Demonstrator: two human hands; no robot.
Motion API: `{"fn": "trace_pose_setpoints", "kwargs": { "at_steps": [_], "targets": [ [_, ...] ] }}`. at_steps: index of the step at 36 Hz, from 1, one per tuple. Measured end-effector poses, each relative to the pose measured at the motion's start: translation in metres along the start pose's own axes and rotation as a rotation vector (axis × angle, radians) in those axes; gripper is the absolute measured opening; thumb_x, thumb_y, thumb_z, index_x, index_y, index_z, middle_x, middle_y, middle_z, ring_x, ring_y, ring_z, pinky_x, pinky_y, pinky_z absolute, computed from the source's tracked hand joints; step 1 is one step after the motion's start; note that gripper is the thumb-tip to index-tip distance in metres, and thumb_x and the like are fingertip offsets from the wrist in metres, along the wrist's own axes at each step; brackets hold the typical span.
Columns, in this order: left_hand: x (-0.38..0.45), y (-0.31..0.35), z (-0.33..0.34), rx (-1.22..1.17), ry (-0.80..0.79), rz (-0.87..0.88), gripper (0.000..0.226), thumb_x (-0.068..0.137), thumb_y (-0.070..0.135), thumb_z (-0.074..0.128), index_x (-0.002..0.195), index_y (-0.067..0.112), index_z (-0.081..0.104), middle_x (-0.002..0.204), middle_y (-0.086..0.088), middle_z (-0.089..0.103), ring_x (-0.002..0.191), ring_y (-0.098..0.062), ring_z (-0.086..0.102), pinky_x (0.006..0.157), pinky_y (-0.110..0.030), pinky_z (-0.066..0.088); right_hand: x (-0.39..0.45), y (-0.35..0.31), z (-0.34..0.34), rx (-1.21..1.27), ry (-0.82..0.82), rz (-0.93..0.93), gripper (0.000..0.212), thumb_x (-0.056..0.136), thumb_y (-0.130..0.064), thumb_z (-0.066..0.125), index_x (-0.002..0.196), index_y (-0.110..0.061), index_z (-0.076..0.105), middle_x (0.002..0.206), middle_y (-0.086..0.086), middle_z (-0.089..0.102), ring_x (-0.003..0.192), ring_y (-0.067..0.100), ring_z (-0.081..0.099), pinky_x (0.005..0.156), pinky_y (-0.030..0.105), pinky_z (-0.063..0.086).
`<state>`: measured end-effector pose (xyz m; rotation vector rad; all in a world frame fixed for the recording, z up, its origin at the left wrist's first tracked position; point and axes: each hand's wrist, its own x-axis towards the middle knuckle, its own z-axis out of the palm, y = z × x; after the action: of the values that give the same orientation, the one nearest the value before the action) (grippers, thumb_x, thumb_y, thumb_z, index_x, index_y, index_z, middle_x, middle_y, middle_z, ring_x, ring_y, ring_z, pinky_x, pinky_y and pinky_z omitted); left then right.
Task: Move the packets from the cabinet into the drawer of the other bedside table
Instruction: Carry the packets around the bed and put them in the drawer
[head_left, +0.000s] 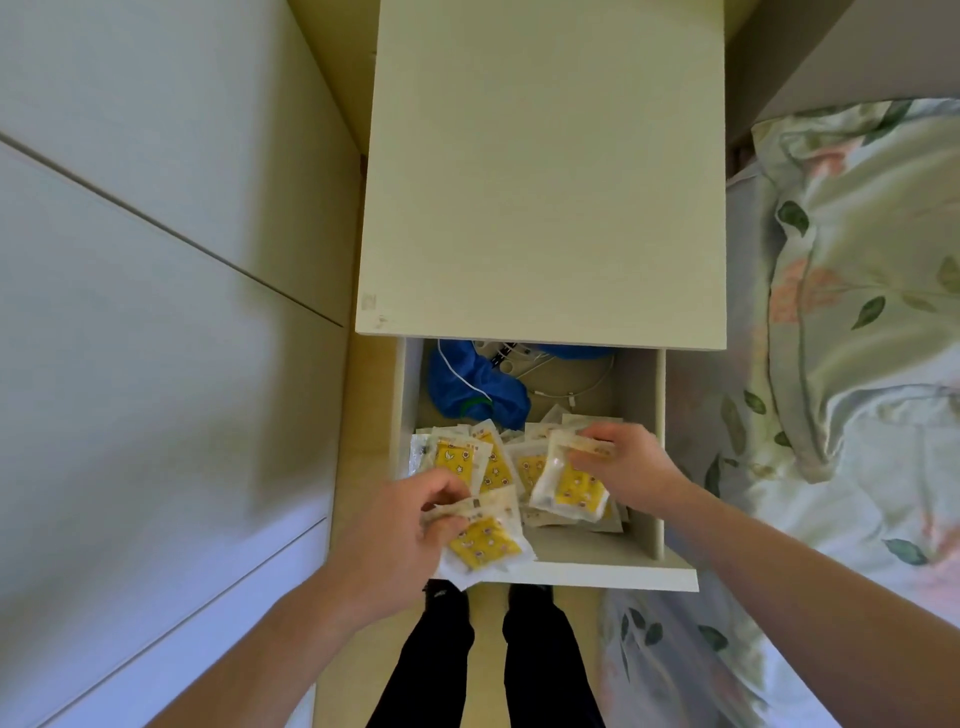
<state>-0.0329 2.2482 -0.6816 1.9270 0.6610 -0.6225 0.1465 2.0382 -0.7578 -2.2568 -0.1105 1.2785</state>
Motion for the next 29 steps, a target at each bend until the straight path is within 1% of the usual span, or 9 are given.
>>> {"fn": "trace_pose_setpoints", "kwargs": {
  "at_steps": [3,7,10,13,19,22,24,26,29],
  "targets": [
    [0.001,-0.001,0.0,-0.092,0.04,-0.035,0.015,0.094,0.019,0.07,0.096,0.033,0.067,0.095,0.023,0.073,0.093,0.007,0.067,0.071,-0.008,0.047,0.005,0.015,0.004,-0.37,-0.067,0.003,0.029,0.096,-0.031,0.066,0.125,-0.029,0.068,0.123,-0.003,0.068,0.1,0.018,0.065,0.083,0.03,0.055],
    [0.0,-0.002,0.0,-0.091,0.058,-0.067,0.014,0.094,0.019,0.07,0.094,0.033,0.067,0.091,0.027,0.073,0.089,0.005,0.068,0.068,-0.012,0.048,0.009,0.024,0.015,-0.688,-0.093,-0.039,0.034,0.099,-0.027,0.06,0.133,-0.031,0.06,0.129,0.001,0.065,0.119,0.022,0.056,0.102,0.038,0.051],
    [-0.001,-0.002,0.001,-0.084,0.067,-0.063,0.014,0.094,0.018,0.07,0.093,0.032,0.067,0.09,0.029,0.072,0.088,0.006,0.068,0.067,-0.01,0.048,0.01,0.028,0.019,-0.828,-0.024,-0.099,0.049,0.095,-0.02,0.066,0.142,-0.027,0.054,0.139,0.0,0.056,0.13,0.022,0.045,0.11,0.037,0.043],
    [-0.001,-0.001,0.001,-0.074,0.07,-0.066,0.014,0.094,0.019,0.07,0.093,0.033,0.066,0.09,0.03,0.071,0.089,0.009,0.066,0.066,-0.007,0.047,0.009,0.031,0.02,-0.831,0.007,-0.116,0.058,0.093,-0.018,0.066,0.148,-0.023,0.047,0.146,0.001,0.05,0.132,0.023,0.041,0.112,0.037,0.04],
    [0.003,-0.002,0.002,-0.054,0.083,-0.079,0.012,0.093,0.024,0.07,0.096,0.035,0.065,0.095,0.026,0.071,0.094,0.013,0.063,0.067,-0.011,0.051,0.003,0.028,0.021,-0.687,-0.016,-0.116,0.073,0.087,-0.019,0.073,0.152,-0.026,0.041,0.153,-0.003,0.039,0.136,0.021,0.035,0.113,0.036,0.04],
    [0.005,-0.003,0.001,-0.077,0.1,-0.111,0.012,0.092,0.027,0.072,0.096,0.036,0.064,0.095,0.022,0.073,0.09,0.004,0.067,0.073,-0.022,0.056,-0.008,0.015,0.022,-0.334,-0.047,-0.11,0.07,0.085,-0.005,0.065,0.147,-0.033,0.048,0.15,-0.008,0.043,0.137,0.018,0.039,0.109,0.036,0.048],
    [0.008,-0.003,0.001,-0.108,0.115,-0.14,0.012,0.09,0.029,0.074,0.095,0.035,0.065,0.093,0.021,0.074,0.087,0.001,0.068,0.077,-0.031,0.058,-0.019,0.002,0.023,0.003,-0.229,-0.043,0.067,0.081,-0.002,0.063,0.14,-0.033,0.055,0.14,-0.01,0.055,0.13,0.014,0.052,0.097,0.031,0.055],
    [0.011,-0.001,0.003,-0.137,0.123,-0.173,0.015,0.087,0.031,0.076,0.095,0.035,0.064,0.092,0.021,0.074,0.085,0.0,0.069,0.078,-0.035,0.058,-0.03,-0.007,0.025,0.26,-0.463,0.007,0.066,0.072,-0.006,0.065,0.134,-0.028,0.061,0.127,-0.007,0.067,0.121,0.016,0.062,0.099,0.033,0.055],
    [0.017,0.002,0.006,-0.151,0.136,-0.192,0.022,0.081,0.037,0.081,0.095,0.039,0.064,0.093,0.024,0.074,0.085,0.001,0.07,0.077,-0.037,0.06,-0.041,-0.011,0.028,0.334,-0.608,-0.006,0.058,0.072,-0.014,0.075,0.127,-0.028,0.067,0.119,-0.002,0.074,0.113,0.019,0.069,0.103,0.038,0.052]
  ]
}}
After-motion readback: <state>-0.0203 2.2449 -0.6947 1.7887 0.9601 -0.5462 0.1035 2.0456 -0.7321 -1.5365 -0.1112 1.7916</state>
